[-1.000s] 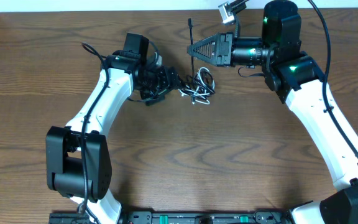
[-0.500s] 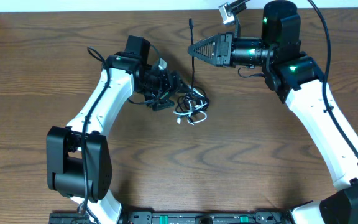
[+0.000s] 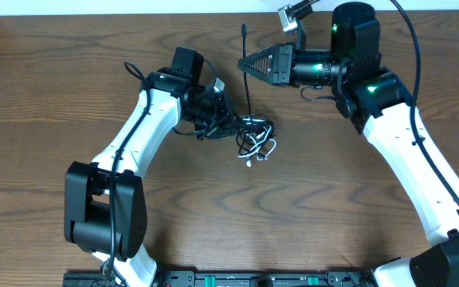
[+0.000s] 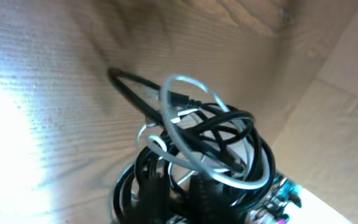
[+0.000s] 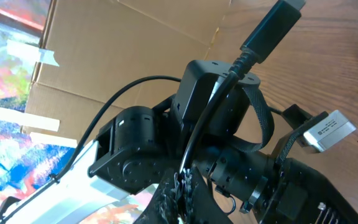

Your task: Untangle cables

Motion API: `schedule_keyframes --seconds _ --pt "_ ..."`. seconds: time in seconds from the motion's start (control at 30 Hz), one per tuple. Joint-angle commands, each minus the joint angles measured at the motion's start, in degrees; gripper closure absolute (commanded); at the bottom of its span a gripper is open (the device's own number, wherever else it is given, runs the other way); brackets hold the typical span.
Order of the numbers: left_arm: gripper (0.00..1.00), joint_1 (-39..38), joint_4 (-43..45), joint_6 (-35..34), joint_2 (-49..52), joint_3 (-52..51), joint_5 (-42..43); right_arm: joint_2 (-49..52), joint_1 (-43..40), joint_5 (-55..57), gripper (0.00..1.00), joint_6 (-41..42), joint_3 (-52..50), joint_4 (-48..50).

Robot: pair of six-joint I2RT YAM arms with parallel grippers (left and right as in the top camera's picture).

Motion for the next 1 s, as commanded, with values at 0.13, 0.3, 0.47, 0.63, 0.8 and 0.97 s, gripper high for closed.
schedule_keyframes --seconds 0.13,0.3,0.47,0.63,0.8,0.97 --pt "0.92 -0.24 -0.04 -0.26 0.00 0.42 -5.29 -0.52 -0.02 1.75 0.99 -3.34 0.68 -4.09" --pt "0.92 0.04 0.00 -0.26 0.00 0.42 -5.90 -0.52 -1.73 6.25 0.99 -3.45 0.68 -8.79" --pt "0.68 0.42 -0.02 -0.24 0.00 0.42 -6.03 -0.52 -2.62 7.34 0.99 -3.41 0.68 -11.45" --pt "0.23 -0.13 -0.15 -0.24 0.00 0.42 -6.05 -0.52 -2.56 7.39 0.99 -3.34 0.68 -11.39" --pt "0.16 -1.84 -0.15 -0.28 0.02 0.39 -11.26 -0.52 -1.51 6.58 0.99 -0.81 0.68 -10.14" --pt "0.16 -2.64 1.25 -0.33 0.02 0.39 -12.70 -0.52 -0.57 6.51 0.99 -0.79 0.68 -9.86"
